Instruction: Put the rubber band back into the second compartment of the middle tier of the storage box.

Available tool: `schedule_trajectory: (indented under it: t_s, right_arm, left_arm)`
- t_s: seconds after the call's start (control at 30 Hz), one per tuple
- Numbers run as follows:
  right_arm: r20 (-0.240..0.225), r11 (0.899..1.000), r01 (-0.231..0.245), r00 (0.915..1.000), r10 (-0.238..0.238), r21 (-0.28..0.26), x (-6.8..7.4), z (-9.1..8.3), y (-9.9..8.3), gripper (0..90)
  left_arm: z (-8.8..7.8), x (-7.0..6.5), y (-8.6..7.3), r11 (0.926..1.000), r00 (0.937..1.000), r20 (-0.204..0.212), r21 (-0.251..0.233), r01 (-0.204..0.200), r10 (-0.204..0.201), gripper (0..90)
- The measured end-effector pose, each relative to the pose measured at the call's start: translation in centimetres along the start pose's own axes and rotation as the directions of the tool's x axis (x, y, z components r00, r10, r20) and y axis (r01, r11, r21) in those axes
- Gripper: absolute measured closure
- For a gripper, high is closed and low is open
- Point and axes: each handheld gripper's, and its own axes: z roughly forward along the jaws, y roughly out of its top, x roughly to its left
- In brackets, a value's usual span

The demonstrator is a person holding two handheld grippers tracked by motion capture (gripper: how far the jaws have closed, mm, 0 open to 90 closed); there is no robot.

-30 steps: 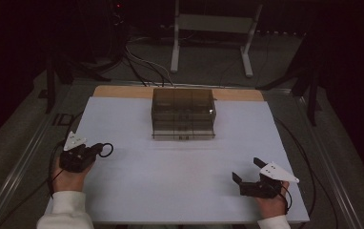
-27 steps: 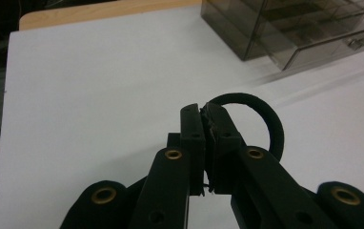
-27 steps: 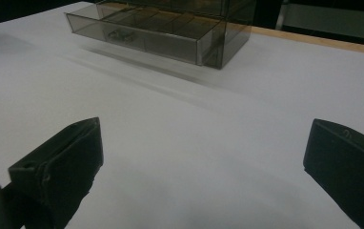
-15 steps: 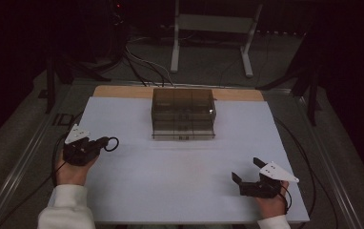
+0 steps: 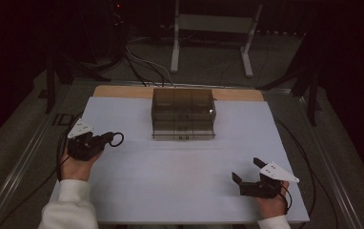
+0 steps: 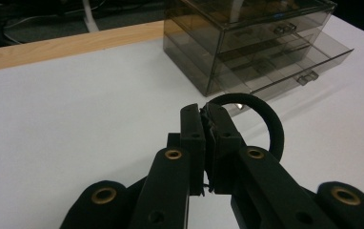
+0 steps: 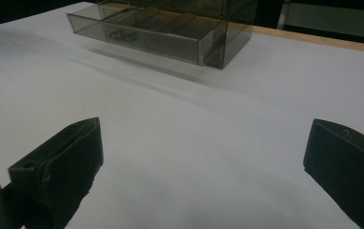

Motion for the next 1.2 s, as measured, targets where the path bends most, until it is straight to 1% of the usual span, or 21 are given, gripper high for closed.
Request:
schedule_trajectory:
  t_s: [0.23, 0.3, 0.63, 0.8, 1.2]
  right_arm:
    - [0.000, 1.000, -0.001, 1.0000, 0.001, 0.000, 0.0, 0.0, 0.0, 0.3]
    - [0.001, 1.000, -0.003, 1.0000, 0.003, 0.002, 0.0, 0.1, 0.0, 0.3]
    - [0.003, 1.000, -0.004, 1.0000, 0.004, 0.000, -0.1, 0.0, 0.0, 0.3]
    - [0.001, 1.000, -0.002, 1.0000, 0.002, 0.000, 0.0, 0.0, 0.0, 0.3]
    - [-0.001, 1.000, -0.003, 1.0000, 0.003, 0.000, 0.0, 0.0, 0.0, 0.3]
  left_arm:
    - [0.5, -0.3, 0.6, 1.0000, 0.9999, 0.012, -0.004, -0.006, 0.006, 88.0]
    - [0.6, -0.4, 0.6, 0.9999, 0.9998, 0.018, -0.011, 0.002, -0.002, 88.0]
    - [1.4, -0.9, 1.1, 0.9998, 0.9992, 0.041, -0.020, 0.003, -0.003, 88.0]
    - [1.7, -1.0, 1.4, 0.9998, 0.9988, 0.048, -0.021, 0.000, 0.001, 87.9]
    - [2.6, -1.2, 1.7, 0.9994, 0.9981, 0.060, -0.031, 0.012, -0.010, 88.0]
